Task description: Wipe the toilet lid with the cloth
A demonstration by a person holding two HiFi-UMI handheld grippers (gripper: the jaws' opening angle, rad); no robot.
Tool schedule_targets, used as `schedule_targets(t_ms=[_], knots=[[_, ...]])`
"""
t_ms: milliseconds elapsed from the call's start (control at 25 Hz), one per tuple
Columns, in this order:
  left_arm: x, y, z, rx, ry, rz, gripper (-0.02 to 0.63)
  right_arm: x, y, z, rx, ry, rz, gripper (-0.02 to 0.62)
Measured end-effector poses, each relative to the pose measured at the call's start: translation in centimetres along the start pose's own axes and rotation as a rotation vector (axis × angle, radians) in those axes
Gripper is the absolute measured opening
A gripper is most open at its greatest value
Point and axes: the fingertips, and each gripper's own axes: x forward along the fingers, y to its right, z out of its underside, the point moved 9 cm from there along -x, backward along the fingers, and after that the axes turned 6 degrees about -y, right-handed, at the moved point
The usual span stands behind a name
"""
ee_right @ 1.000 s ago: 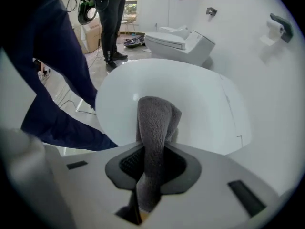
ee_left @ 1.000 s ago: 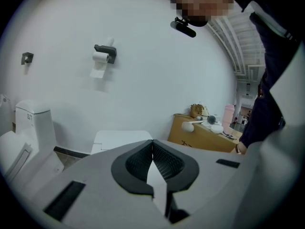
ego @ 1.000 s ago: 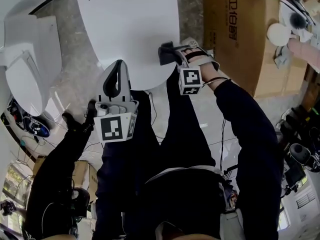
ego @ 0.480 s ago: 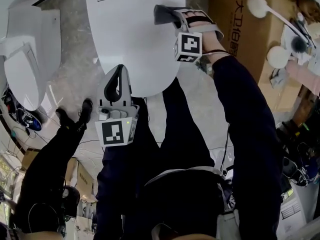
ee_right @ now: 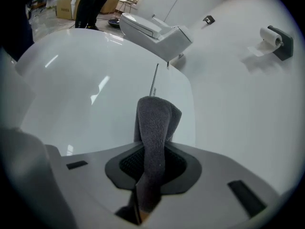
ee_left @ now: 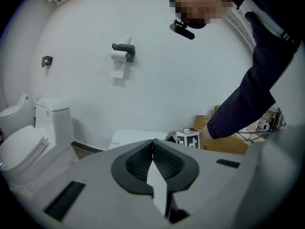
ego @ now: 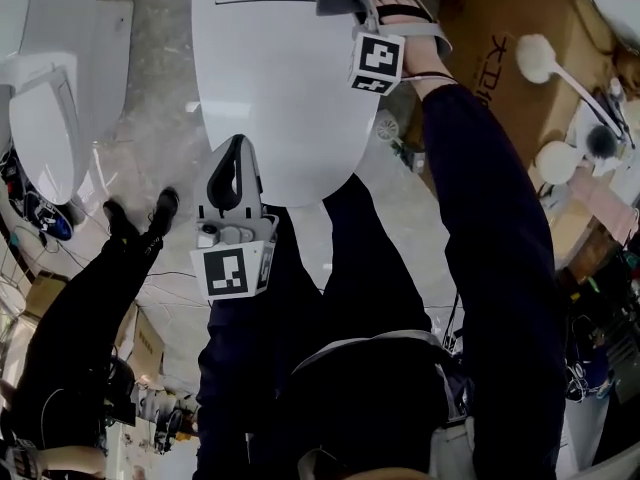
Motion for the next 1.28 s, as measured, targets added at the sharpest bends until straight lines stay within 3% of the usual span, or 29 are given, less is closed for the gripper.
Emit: schedule_targets(t_ms=[320, 720, 1280], knots=[[0.2, -0.3, 0.8, -0.007, -0.026, -0.002, 0.015, 1.8, -1.8, -1.4, 0.002, -0.016, -0.04, 0.074], [-1.6, -0.6, 1.7, 0.004, -0.027, 0.031, 0.015, -0.9, -5.4, -2.5, 0.05, -0.022, -0.093, 0.074], [-5.5, -1.1, 3.8, 0.034, -0.014, 0.095, 0.015, -8.7, -16.3, -5.6, 0.067, -0.007, -0.205, 0.074]])
